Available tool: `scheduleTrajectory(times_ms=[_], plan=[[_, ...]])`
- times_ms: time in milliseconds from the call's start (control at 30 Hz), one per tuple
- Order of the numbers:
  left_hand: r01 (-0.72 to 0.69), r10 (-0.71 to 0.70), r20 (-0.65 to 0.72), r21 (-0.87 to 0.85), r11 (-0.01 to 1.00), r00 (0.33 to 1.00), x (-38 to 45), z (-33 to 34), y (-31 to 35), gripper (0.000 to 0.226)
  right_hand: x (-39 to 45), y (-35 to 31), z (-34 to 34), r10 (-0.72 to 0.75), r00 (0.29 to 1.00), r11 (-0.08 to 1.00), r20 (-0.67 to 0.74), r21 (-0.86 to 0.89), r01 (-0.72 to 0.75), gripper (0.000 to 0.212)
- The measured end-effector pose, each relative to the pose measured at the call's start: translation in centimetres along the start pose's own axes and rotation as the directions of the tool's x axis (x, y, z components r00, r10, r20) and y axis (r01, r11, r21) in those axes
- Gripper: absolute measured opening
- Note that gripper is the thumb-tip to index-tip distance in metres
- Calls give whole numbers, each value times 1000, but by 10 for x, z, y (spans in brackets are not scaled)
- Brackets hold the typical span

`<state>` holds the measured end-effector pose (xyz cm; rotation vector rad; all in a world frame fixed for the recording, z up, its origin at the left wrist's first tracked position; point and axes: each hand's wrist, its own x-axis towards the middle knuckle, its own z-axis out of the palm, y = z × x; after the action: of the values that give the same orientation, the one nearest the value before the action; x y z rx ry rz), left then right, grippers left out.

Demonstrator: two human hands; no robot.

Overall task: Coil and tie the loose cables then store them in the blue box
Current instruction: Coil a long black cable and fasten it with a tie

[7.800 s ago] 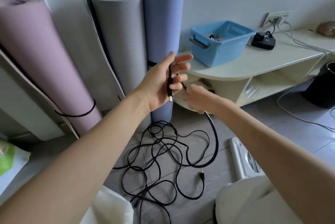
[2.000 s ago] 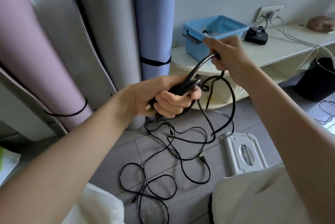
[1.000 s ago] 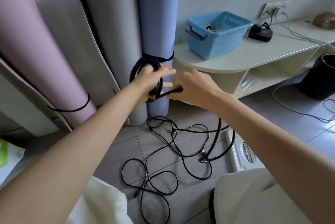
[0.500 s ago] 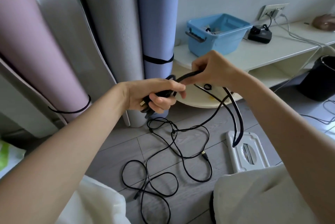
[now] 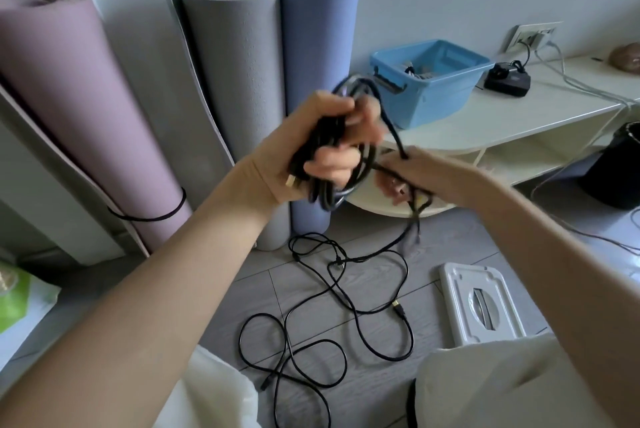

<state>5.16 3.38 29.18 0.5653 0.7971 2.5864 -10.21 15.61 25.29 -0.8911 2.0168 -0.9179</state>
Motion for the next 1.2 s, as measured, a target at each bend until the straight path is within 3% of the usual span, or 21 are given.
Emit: scheduleTrajectory(times_ms=[67,100,167,233,300,400,467,533,567,600,667,733,833,900,967,1033,1100,1200], plan=[[-208,202,-68,-97,973,977,4,9,9,20,7,8,31,16,998,969,-59,-244,-30,29],[-338,327,-115,-95,936,938,6,13,13,20,9,15,44,9,999,904,-33,-426,-22,24],[-585,563,-246,-17,811,789,9,15,20,21,10,26,63,2,1000,704,27,-710,18,14],[-720,678,-398,61,691,617,7,12,30,23,7,31,66,-22,1000,669,1,-743,15,4],[-729,687,-513,159,666,515,2,4,34,23,8,29,58,-79,996,707,-51,-707,20,8],[-567,567,-617,226,792,546,2,-4,21,22,12,15,46,-119,986,841,-120,-540,36,23],[-484,478,-632,180,856,610,3,-5,11,19,12,2,43,-123,970,972,-209,-222,75,25],[-473,427,-607,93,876,670,3,-3,7,26,14,-8,45,-91,955,968,-284,198,151,30],[-485,414,-594,47,874,689,2,-1,6,30,15,-9,46,-61,950,948,-308,279,151,31],[-500,412,-585,12,866,699,2,1,7,31,17,-9,48,-38,951,966,-308,231,114,32],[-541,430,-560,-38,840,708,0,4,10,30,15,-2,55,10,979,989,-201,-146,-40,33],[-583,473,-548,-34,812,690,-2,6,13,30,11,8,63,39,999,828,-16,-560,-41,33],[-610,536,-642,131,781,548,-2,-7,19,33,-2,8,68,14,993,633,116,-770,81,24],[-536,570,-733,331,777,373,-2,-25,18,38,-12,-2,64,-54,993,605,109,-787,119,20],[-395,597,-773,491,777,214,-2,-43,11,27,-19,-12,59,-177,977,539,116,-820,195,18],[-138,636,-762,621,771,125,0,-52,1,16,-24,-22,55,-283,950,480,133,-838,261,19],[116,636,-751,658,744,176,2,-54,-8,13,-26,-27,49,-362,925,465,116,-837,287,21],[312,428,-815,555,772,391,5,-46,-16,19,-26,-30,30,-451,892,467,26,-845,260,27]])
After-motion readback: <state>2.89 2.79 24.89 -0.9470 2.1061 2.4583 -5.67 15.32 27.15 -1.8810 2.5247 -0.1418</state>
